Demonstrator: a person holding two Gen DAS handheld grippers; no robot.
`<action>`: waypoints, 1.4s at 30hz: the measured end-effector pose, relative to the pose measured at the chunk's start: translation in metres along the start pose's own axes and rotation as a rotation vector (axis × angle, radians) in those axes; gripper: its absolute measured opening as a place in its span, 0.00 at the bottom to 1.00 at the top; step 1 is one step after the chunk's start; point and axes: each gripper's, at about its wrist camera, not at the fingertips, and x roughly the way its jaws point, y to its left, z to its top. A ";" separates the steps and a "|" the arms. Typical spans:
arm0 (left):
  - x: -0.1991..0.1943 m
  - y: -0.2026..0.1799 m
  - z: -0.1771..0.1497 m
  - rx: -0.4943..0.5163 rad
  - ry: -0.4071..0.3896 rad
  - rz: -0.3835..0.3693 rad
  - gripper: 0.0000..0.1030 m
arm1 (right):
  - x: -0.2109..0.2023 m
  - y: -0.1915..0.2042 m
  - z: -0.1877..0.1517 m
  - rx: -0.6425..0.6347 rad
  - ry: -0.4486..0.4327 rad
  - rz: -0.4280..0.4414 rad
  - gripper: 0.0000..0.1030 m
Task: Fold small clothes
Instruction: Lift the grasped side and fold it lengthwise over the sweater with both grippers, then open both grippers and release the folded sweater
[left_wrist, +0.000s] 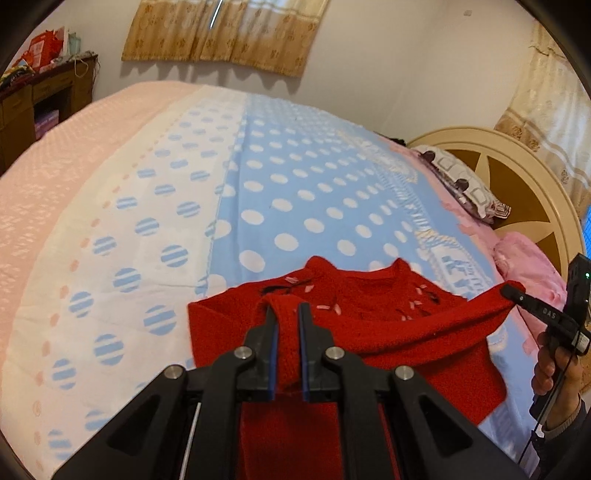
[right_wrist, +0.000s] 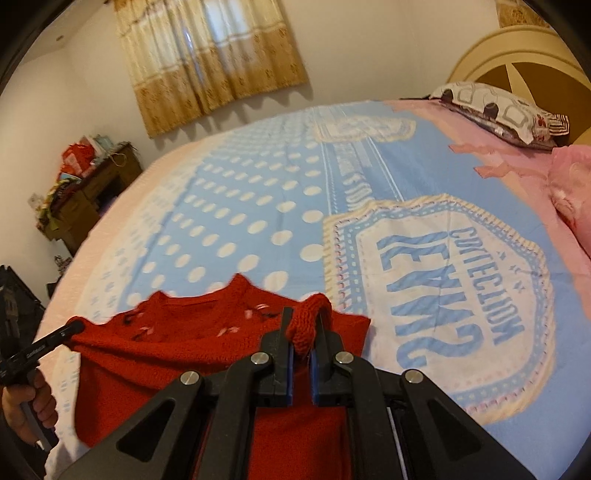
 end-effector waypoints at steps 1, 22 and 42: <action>0.006 0.001 0.000 0.001 0.005 0.006 0.09 | 0.010 -0.002 0.002 0.002 0.011 -0.008 0.05; -0.005 0.011 -0.012 0.061 -0.096 0.189 0.51 | 0.032 0.005 -0.008 -0.115 0.001 -0.017 0.69; 0.013 0.020 -0.055 0.124 0.008 0.436 0.63 | 0.020 0.061 -0.082 -0.343 0.170 -0.037 0.69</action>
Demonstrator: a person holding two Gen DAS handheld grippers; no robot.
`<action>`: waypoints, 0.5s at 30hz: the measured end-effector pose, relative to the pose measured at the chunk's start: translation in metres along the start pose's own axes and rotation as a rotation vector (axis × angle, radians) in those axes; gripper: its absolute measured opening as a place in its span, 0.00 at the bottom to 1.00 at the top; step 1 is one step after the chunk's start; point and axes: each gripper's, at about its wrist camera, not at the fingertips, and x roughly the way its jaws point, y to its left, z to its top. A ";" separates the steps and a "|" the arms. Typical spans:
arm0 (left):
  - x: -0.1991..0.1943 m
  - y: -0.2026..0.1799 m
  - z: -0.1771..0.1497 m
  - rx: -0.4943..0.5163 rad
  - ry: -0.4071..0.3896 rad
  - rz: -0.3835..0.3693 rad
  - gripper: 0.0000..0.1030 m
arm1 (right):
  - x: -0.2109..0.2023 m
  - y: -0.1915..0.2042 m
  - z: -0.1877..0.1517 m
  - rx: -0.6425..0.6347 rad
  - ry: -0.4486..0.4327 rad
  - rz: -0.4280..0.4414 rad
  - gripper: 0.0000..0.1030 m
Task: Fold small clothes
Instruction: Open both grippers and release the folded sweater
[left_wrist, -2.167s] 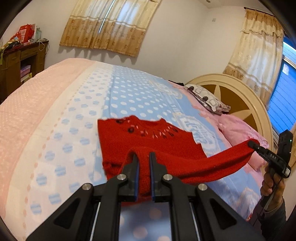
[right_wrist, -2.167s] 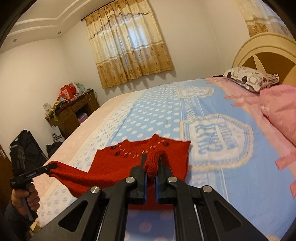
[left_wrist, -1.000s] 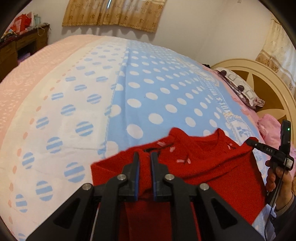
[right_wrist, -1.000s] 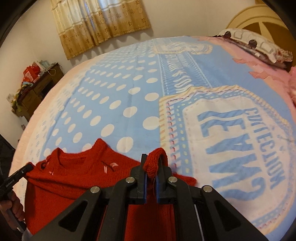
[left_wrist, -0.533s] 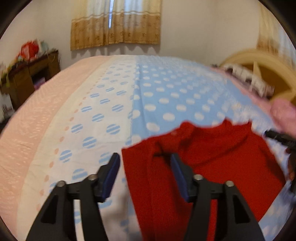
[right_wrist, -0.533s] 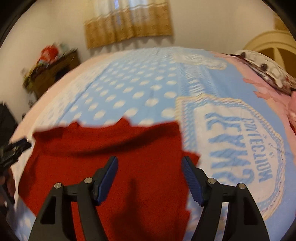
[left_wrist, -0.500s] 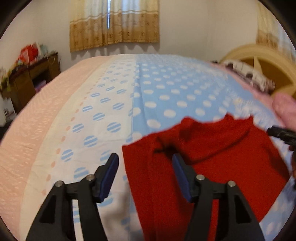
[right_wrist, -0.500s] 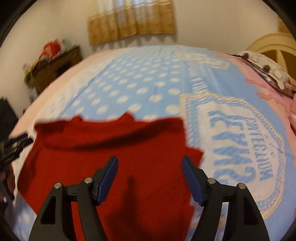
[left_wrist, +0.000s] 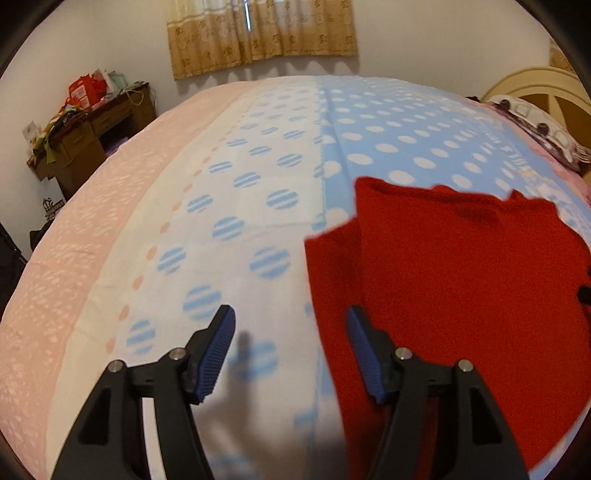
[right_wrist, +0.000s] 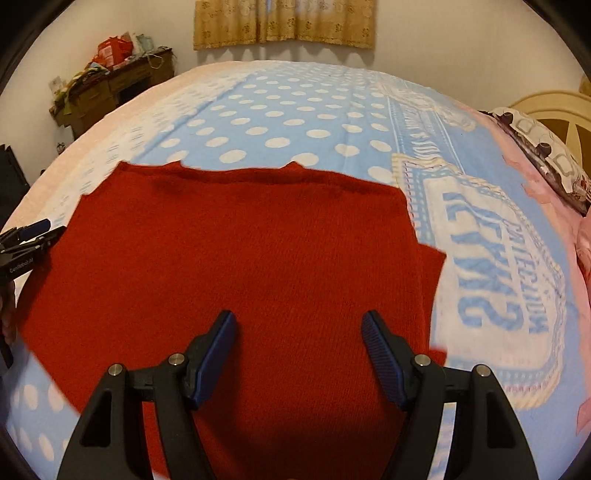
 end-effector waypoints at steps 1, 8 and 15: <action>-0.011 0.001 -0.007 -0.002 -0.013 -0.016 0.63 | -0.007 0.003 -0.006 -0.010 -0.004 0.010 0.69; -0.053 -0.002 -0.050 -0.011 -0.021 -0.085 0.64 | -0.049 0.011 -0.046 -0.002 -0.038 0.046 0.69; -0.062 -0.001 -0.067 -0.018 -0.030 -0.119 0.67 | -0.080 -0.015 -0.073 0.091 -0.136 0.000 0.69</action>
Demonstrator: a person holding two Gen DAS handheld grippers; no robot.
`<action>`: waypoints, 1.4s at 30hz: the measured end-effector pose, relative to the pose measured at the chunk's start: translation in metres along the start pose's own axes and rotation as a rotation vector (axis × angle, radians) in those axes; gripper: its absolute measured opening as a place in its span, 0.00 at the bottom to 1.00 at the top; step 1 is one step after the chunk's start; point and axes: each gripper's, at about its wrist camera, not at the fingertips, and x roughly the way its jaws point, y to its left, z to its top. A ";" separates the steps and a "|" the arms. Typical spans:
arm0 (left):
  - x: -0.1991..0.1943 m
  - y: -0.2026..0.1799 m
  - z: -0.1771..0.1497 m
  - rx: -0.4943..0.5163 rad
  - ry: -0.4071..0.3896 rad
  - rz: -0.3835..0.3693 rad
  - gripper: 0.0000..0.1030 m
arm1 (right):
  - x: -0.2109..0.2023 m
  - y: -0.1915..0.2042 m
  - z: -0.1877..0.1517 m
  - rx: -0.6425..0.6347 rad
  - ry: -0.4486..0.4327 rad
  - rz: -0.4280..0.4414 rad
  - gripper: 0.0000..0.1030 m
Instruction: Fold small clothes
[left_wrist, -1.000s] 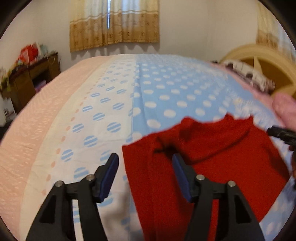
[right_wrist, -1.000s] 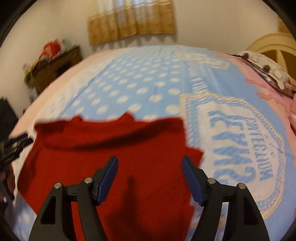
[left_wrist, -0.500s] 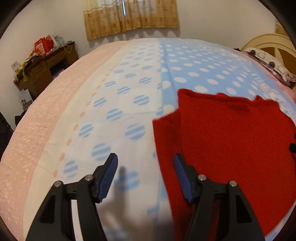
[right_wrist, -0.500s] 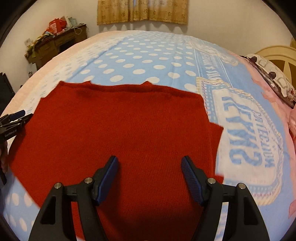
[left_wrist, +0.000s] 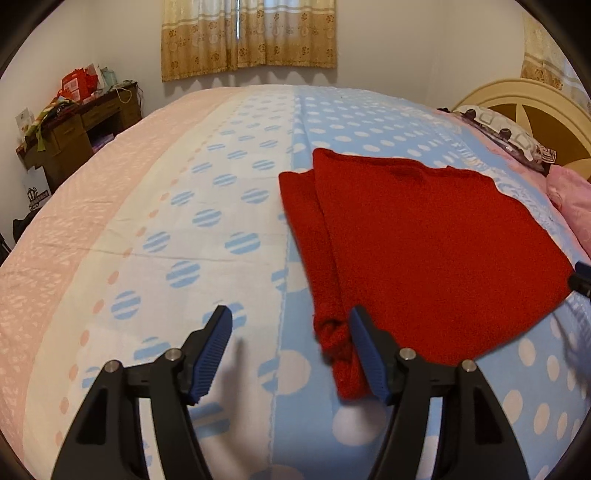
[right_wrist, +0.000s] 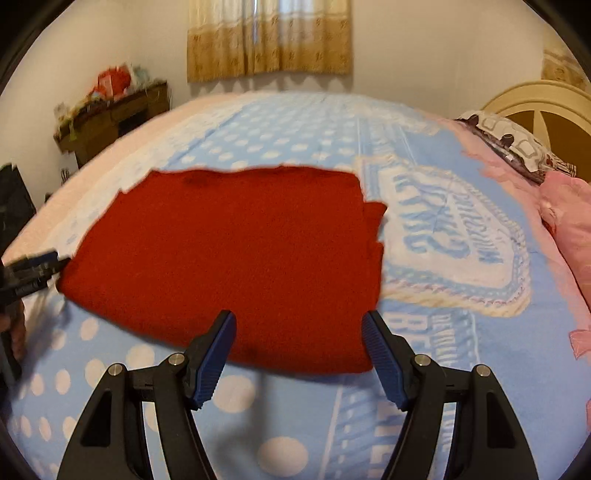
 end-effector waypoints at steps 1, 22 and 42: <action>0.000 0.000 0.000 -0.002 0.001 -0.002 0.67 | 0.000 -0.001 0.003 0.015 -0.006 0.028 0.69; 0.007 0.005 -0.014 -0.018 0.031 -0.015 0.79 | 0.028 0.014 0.008 0.013 0.060 -0.039 0.69; -0.004 0.017 -0.013 -0.029 0.032 -0.040 0.88 | 0.032 0.108 -0.002 -0.214 0.108 -0.040 0.69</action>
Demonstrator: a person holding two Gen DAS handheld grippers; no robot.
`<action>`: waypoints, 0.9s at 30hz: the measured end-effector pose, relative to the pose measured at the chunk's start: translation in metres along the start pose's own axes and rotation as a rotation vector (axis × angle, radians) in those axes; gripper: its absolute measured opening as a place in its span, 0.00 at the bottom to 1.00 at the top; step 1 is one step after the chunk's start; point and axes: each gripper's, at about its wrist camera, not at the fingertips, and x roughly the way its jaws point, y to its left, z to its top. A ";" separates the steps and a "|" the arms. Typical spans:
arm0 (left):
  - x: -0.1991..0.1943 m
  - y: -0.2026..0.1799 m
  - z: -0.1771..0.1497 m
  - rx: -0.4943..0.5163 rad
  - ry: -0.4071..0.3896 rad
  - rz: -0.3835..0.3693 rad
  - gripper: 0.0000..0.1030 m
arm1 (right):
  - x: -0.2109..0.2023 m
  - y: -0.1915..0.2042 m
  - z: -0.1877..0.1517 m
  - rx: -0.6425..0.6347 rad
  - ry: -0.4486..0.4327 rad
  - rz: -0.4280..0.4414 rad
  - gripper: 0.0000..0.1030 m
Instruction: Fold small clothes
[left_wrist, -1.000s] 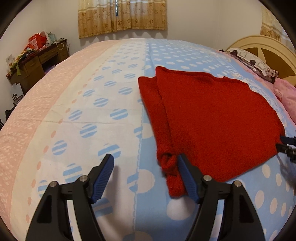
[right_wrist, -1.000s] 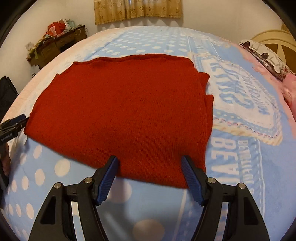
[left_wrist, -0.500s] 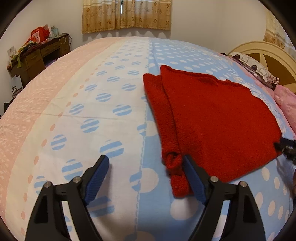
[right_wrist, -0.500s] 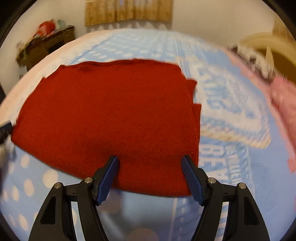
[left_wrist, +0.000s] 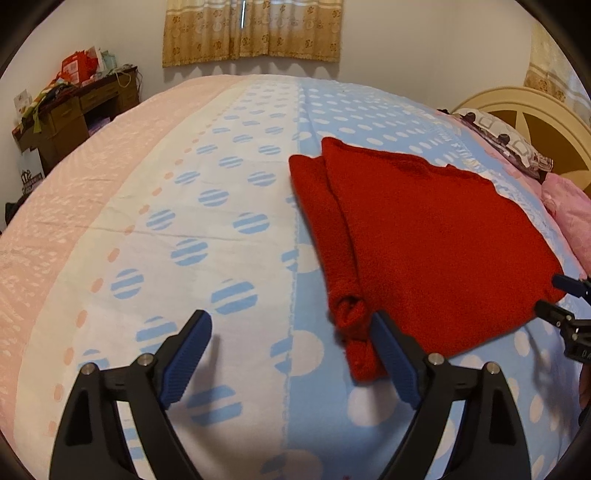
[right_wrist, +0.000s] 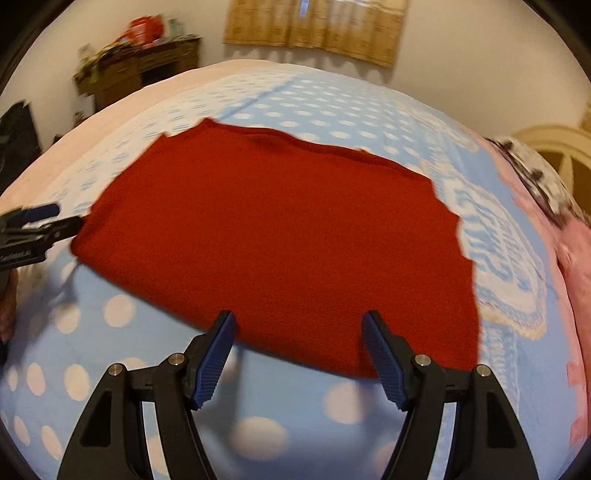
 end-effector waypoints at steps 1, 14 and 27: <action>0.000 0.002 -0.001 0.010 0.005 0.007 0.90 | 0.001 0.008 0.002 -0.014 -0.004 0.005 0.69; 0.005 0.014 -0.008 0.021 0.038 0.003 0.90 | 0.032 -0.015 0.021 0.076 0.046 0.017 0.69; -0.039 0.041 0.003 0.000 -0.047 0.006 0.90 | 0.011 0.053 0.054 -0.030 -0.044 0.038 0.69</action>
